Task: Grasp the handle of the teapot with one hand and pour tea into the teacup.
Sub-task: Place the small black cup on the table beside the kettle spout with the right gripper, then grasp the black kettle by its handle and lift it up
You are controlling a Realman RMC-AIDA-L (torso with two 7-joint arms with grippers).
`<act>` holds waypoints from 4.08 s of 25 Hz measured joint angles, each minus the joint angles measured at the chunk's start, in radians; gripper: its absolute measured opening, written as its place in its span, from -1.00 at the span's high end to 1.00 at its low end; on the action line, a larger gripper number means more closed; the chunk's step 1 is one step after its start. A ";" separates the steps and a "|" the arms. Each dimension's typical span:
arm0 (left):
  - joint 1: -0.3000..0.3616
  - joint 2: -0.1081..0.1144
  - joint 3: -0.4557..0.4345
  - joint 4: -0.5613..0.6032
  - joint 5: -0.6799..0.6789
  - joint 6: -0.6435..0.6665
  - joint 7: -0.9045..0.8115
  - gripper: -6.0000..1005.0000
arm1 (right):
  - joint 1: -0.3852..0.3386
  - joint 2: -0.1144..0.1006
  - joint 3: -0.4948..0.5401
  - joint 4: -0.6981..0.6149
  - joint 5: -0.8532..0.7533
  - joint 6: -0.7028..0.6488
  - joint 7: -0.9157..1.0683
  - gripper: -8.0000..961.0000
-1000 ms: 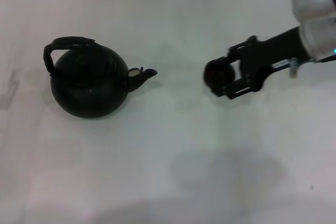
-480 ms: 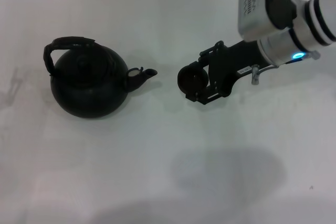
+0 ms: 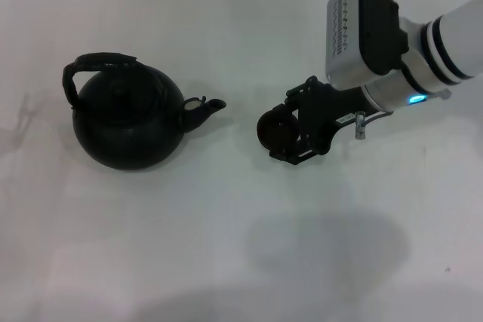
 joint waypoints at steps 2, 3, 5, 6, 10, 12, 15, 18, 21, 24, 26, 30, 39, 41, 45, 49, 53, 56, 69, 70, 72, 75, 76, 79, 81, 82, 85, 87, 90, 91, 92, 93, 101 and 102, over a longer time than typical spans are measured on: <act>-0.001 0.000 0.000 0.000 0.000 0.000 0.000 -0.69 | 0.001 0.000 -0.012 0.009 -0.001 -0.015 0.000 -0.57; -0.002 0.000 0.000 0.000 0.000 0.000 0.000 -0.69 | 0.002 0.000 -0.017 0.013 -0.001 -0.023 0.000 -0.57; -0.002 0.000 0.000 0.000 0.000 0.000 0.000 -0.69 | 0.003 0.000 -0.030 0.022 -0.002 -0.041 0.000 -0.58; -0.003 0.000 0.000 0.000 0.000 0.000 0.000 -0.69 | 0.004 -0.001 -0.042 0.026 -0.003 -0.055 0.000 -0.58; -0.004 0.000 -0.001 0.000 0.000 0.000 0.000 -0.69 | 0.002 -0.001 -0.077 0.030 -0.012 -0.093 0.000 -0.58; -0.004 0.000 -0.001 0.000 -0.001 0.000 0.000 -0.69 | 0.000 0.000 -0.080 0.030 -0.016 -0.101 0.000 -0.59; -0.005 0.000 -0.001 0.000 -0.002 0.000 0.000 -0.69 | 0.000 0.001 -0.078 0.030 -0.015 -0.107 0.000 -0.59; -0.005 0.000 -0.003 0.000 -0.003 0.000 0.000 -0.69 | 0.000 0.000 -0.074 0.031 -0.009 -0.108 0.000 -0.59; -0.005 0.000 -0.004 0.000 -0.004 0.000 0.000 -0.69 | 0.002 -0.001 -0.073 0.031 -0.009 -0.108 0.000 -0.60; -0.005 0.000 -0.004 0.000 -0.005 0.000 0.000 -0.69 | 0.004 0.000 -0.073 0.034 -0.009 -0.108 0.000 -0.60; -0.005 0.001 -0.004 0.000 -0.006 0.000 0.000 -0.69 | 0.005 0.000 -0.074 0.038 -0.011 -0.108 0.000 -0.60; -0.005 0.002 -0.004 0.000 -0.006 0.000 0.000 -0.69 | 0.005 0.001 -0.076 0.043 -0.011 -0.109 0.004 -0.61; 0.000 0.000 -0.004 0.000 -0.005 0.000 0.000 -0.69 | 0.001 -0.001 -0.076 0.043 -0.013 -0.114 0.018 -0.69; 0.001 0.000 -0.003 0.000 -0.005 0.000 0.000 -0.69 | 0.000 -0.003 -0.071 0.043 -0.009 -0.111 0.022 -0.72; 0.003 -0.001 -0.003 0.000 -0.003 0.000 0.000 -0.69 | -0.003 -0.005 -0.066 0.042 -0.007 -0.104 0.026 -0.77; 0.005 -0.002 -0.002 0.000 -0.001 0.000 -0.002 -0.69 | -0.003 -0.008 -0.061 0.038 -0.016 -0.106 0.045 -0.80; 0.008 -0.002 0.000 0.000 0.000 0.000 -0.002 -0.69 | -0.010 -0.010 -0.002 0.032 -0.045 -0.082 0.049 -0.81; 0.012 -0.002 0.000 0.000 0.000 0.000 -0.003 -0.69 | -0.020 -0.012 0.063 0.029 -0.069 -0.049 0.043 -0.81; 0.028 0.008 0.002 0.009 0.072 0.002 -0.114 -0.69 | -0.113 -0.022 0.452 -0.045 -0.274 0.007 0.002 -0.81; 0.035 0.012 0.002 0.025 0.101 0.002 -0.155 -0.69 | -0.121 -0.020 0.481 -0.047 -0.272 0.000 -0.009 -0.81; 0.050 0.017 0.002 0.066 0.158 0.002 -0.230 -0.69 | -0.151 -0.012 0.542 -0.052 -0.230 -0.058 -0.052 -0.81; 0.080 0.013 0.002 0.150 0.244 -0.001 -0.321 -0.69 | -0.205 -0.014 0.583 -0.045 -0.084 -0.177 -0.129 -0.80; 0.094 0.009 0.002 0.180 0.266 -0.003 -0.346 -0.69 | -0.226 -0.015 0.598 -0.037 -0.012 -0.205 -0.170 -0.80; 0.125 0.003 0.002 0.254 0.333 -0.005 -0.442 -0.69 | -0.275 -0.015 0.654 0.006 0.233 -0.244 -0.313 -0.79; 0.134 0.003 0.002 0.293 0.391 -0.004 -0.493 -0.69 | -0.293 -0.016 0.687 0.052 0.374 -0.242 -0.405 -0.79; 0.140 0.002 0.002 0.321 0.428 -0.004 -0.518 -0.69 | -0.296 -0.017 0.699 0.078 0.425 -0.241 -0.447 -0.79; 0.160 -0.002 0.002 0.387 0.489 -0.003 -0.585 -0.69 | -0.294 -0.018 0.709 0.126 0.478 -0.240 -0.500 -0.79; 0.165 -0.002 0.002 0.417 0.518 0.005 -0.621 -0.69 | -0.291 -0.018 0.709 0.145 0.480 -0.243 -0.514 -0.79; 0.164 -0.002 0.002 0.469 0.556 0.013 -0.675 -0.69 | -0.288 -0.016 0.710 0.165 0.489 -0.248 -0.527 -0.79; 0.161 -0.002 0.003 0.480 0.564 0.013 -0.687 -0.69 | -0.287 -0.015 0.710 0.171 0.497 -0.250 -0.530 -0.79; 0.157 -0.002 0.004 0.485 0.569 0.014 -0.696 -0.69 | -0.285 -0.015 0.709 0.179 0.506 -0.251 -0.533 -0.79; 0.152 -0.002 0.005 0.489 0.572 0.014 -0.703 -0.69 | -0.284 -0.015 0.709 0.184 0.512 -0.250 -0.537 -0.79; 0.111 0.002 0.076 0.562 0.611 0.008 -0.798 -0.69 | -0.282 -0.015 0.708 0.198 0.522 -0.248 -0.536 -0.79; 0.103 0.003 0.076 0.565 0.625 0.007 -0.808 -0.69 | -0.282 -0.015 0.708 0.198 0.522 -0.248 -0.535 -0.79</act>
